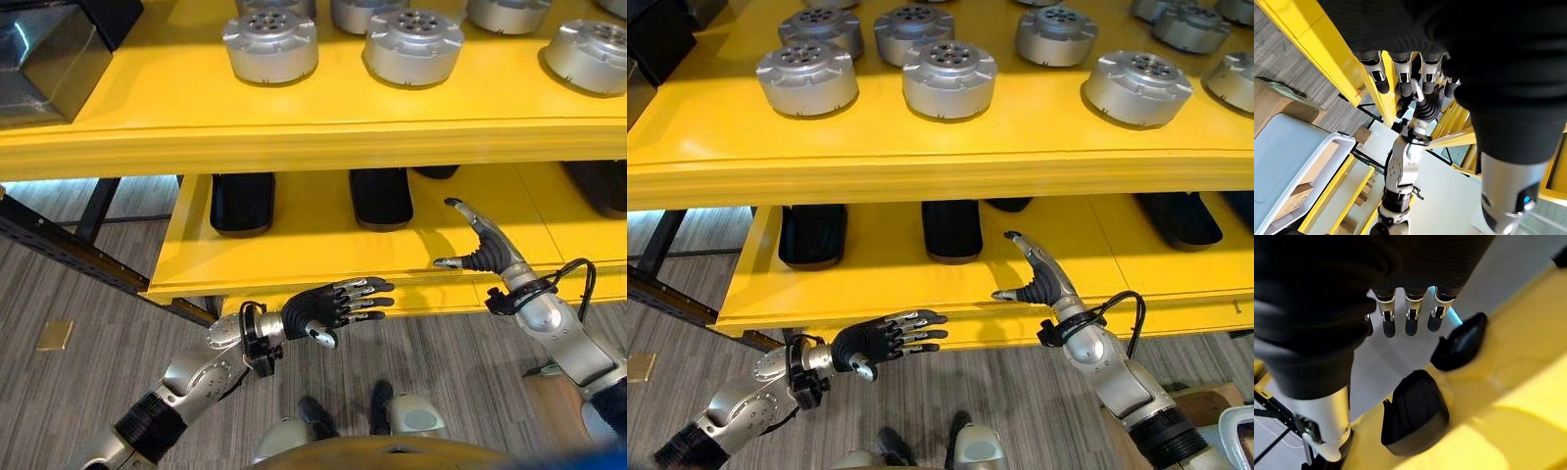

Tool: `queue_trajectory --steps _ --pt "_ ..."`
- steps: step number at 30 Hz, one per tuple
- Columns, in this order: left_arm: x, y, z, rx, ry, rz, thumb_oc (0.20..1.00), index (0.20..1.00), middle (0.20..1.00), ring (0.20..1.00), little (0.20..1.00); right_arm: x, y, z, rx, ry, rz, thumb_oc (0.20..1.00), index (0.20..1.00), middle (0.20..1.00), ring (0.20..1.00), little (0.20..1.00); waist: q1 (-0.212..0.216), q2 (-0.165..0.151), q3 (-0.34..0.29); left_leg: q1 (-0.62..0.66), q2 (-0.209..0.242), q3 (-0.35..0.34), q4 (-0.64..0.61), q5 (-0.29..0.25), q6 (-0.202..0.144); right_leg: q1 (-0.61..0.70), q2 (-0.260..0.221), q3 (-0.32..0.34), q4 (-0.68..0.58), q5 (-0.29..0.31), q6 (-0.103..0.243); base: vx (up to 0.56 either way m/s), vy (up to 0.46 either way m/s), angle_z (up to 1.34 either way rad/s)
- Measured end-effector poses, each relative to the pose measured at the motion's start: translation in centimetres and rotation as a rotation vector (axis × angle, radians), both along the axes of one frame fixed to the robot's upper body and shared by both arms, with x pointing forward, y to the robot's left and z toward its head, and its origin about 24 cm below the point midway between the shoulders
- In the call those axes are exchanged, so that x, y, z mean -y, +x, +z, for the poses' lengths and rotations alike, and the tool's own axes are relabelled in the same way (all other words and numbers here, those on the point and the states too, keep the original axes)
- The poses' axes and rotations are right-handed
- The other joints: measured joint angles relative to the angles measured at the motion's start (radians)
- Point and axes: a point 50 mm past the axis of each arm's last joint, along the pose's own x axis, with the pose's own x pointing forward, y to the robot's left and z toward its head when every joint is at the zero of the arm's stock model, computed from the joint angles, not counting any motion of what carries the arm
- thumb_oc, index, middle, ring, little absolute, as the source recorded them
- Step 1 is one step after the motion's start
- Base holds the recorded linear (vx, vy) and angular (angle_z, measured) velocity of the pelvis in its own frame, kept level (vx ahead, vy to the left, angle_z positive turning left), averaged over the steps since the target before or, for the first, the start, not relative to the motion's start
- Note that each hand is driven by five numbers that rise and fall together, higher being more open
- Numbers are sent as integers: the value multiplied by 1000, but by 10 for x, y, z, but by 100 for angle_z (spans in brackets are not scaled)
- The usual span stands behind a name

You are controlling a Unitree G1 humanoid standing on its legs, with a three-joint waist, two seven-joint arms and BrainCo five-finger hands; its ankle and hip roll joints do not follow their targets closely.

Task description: Move parts from the plastic box to the shelf.

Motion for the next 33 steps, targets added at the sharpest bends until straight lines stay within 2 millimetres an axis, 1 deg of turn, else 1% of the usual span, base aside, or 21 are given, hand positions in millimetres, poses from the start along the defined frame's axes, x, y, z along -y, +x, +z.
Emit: queue_trajectory --steps 1,2,3,4,5,6,7,8,9,10,11,12,13,15,16,17,18,21,25,30,33 --pt "2 2 -1 -5 -9 5 1000 1000 1000 1000 1000 8 -3 -9 -24 -7 -52 1000 1000 1000 1000 1000 -3 -4 7 -17 17 -41 12 5 7 -17 -32 24 38 -32 22 -96 -331 76" --pt "3 2 -2 -11 -12 8 1000 1000 1000 1000 1000 12 -4 -12 -30 -9 -81 1000 1000 1000 1000 1000 11 -12 12 -21 18 -49 10 4 13 -34 -75 76 64 -23 57 -76 -329 78" --pt "2 1 -4 -17 -3 4 1000 1000 1000 1000 1000 14 -7 -16 -14 16 -119 1000 1000 1000 1000 1000 18 -1 19 -41 25 -97 18 3 6 -45 -123 148 59 -3 103 -140 -533 98" --pt "3 -1 -9 -29 24 -9 1000 1000 1000 1000 1000 19 -12 -18 36 99 -213 1000 1000 1000 1000 1000 1 6 20 -68 46 -140 30 19 4 -22 -197 228 -5 29 138 -154 -460 93" --pt "0 -3 -8 -26 45 -17 1000 1000 1000 1000 1000 15 -13 -16 48 109 -204 1000 1000 1000 1000 1000 3 9 24 -84 60 -142 40 29 -10 -25 -227 233 -43 49 135 -225 -528 73" --pt "-7 -6 -6 -15 78 -22 1000 1000 1000 1000 1000 11 -13 -12 66 112 -184 1000 1000 1000 1000 1000 6 5 24 -111 83 -145 67 33 -23 -40 -249 216 -82 65 129 -266 -476 -6" --pt "-18 -6 -2 10 124 -17 1000 1000 1000 1000 1000 9 -10 -3 101 102 -153 1000 1000 1000 1000 1000 14 -18 36 -162 128 -147 141 30 -60 -51 -254 133 -116 88 116 -237 -415 -17" --pt "-23 -4 1 27 137 -9 1000 1000 1000 1000 1000 8 -9 -1 111 105 -149 1000 1000 1000 1000 1000 17 -36 42 -179 147 -150 171 24 -72 -46 -236 110 -126 112 83 -148 -288 -28" --pt "-30 -4 4 41 145 5 1000 1000 1000 1000 1000 5 -8 0 110 110 -136 1000 1000 1000 1000 1000 28 -74 48 -182 159 -145 192 31 -112 -34 -217 82 -133 154 59 -36 -167 -47" --pt "-34 -3 3 38 110 56 1000 1000 1000 1000 1000 3 -3 4 117 95 -114 1000 1000 1000 1000 1000 38 -62 65 -181 199 -130 208 31 -139 -34 -184 44 -152 134 95 -18 -173 -66" --pt "-27 -5 1 30 58 57 1000 1000 1000 1000 1000 4 3 12 142 84 -110 1000 1000 1000 1000 1000 30 -21 86 -178 249 -136 195 45 -160 -33 -130 39 -166 135 66 0 -268 -63" --pt "-10 -3 6 29 -66 52 1000 1000 1000 1000 1000 14 5 20 145 12 -112 1000 1000 1000 1000 1000 -3 38 107 -140 287 -137 125 110 -154 -32 -74 28 -149 114 31 11 -261 -43" --pt "-2 1 13 47 -115 47 1000 1000 1000 1000 1000 24 5 27 137 -51 -110 1000 1000 1000 1000 1000 -17 66 106 -101 301 -133 88 130 -158 -33 -54 30 -111 83 15 15 -208 -18" --pt "0 4 17 62 -121 47 1000 1000 1000 1000 1000 28 6 33 140 -86 -109 1000 1000 1000 1000 1000 -33 73 103 -80 302 -133 76 135 -158 -40 -57 32 -56 42 10 8 -66 -3" --pt "0 7 21 81 -118 41 1000 1000 1000 1000 1000 31 6 35 140 -93 -120 1000 1000 1000 1000 1000 -39 73 103 -66 301 -132 75 133 -161 -45 -59 34 -13 13 8 49 -40 6" --pt "0 9 24 97 -111 36 1000 1000 1000 1000 1000 30 6 35 136 -94 -124 1000 1000 1000 1000 1000 -37 70 102 -68 288 -132 77 128 -170 -72 -80 43 40 -16 8 66 -10 6" --pt "0 9 25 92 -120 32 1000 1000 1000 1000 1000 29 7 35 132 -93 -117 1000 1000 1000 1000 1000 -36 71 102 -68 277 -129 78 128 -170 -81 -91 46 61 -22 10 81 -4 8" --pt "-2 10 28 74 -162 36 1000 1000 1000 1000 1000 25 8 33 131 -79 -111 1000 1000 1000 1000 1000 -32 71 101 -55 256 -125 92 114 -179 -73 -115 60 78 -32 15 45 39 0" --pt "-2 13 32 82 -172 44 1000 1000 1000 1000 1000 17 14 40 170 -66 -99 1000 1000 1000 1000 1000 -36 71 100 -47 249 -109 113 97 -184 -73 -126 81 82 -27 22 -33 79 -8" --pt "1 13 40 92 -209 27 1000 1000 1000 1000 1000 10 22 52 226 -121 -70 1000 1000 1000 1000 1000 -40 72 100 -64 244 -104 131 87 -181 -85 -142 82 89 -18 28 -109 41 1" --pt "4 14 44 103 -219 12 1000 1000 1000 1000 1000 -1 33 62 251 -136 -29 1000 1000 1000 1000 1000 -33 71 100 -107 248 -109 170 80 -178 -126 -150 86 114 -17 26 -100 3 1"
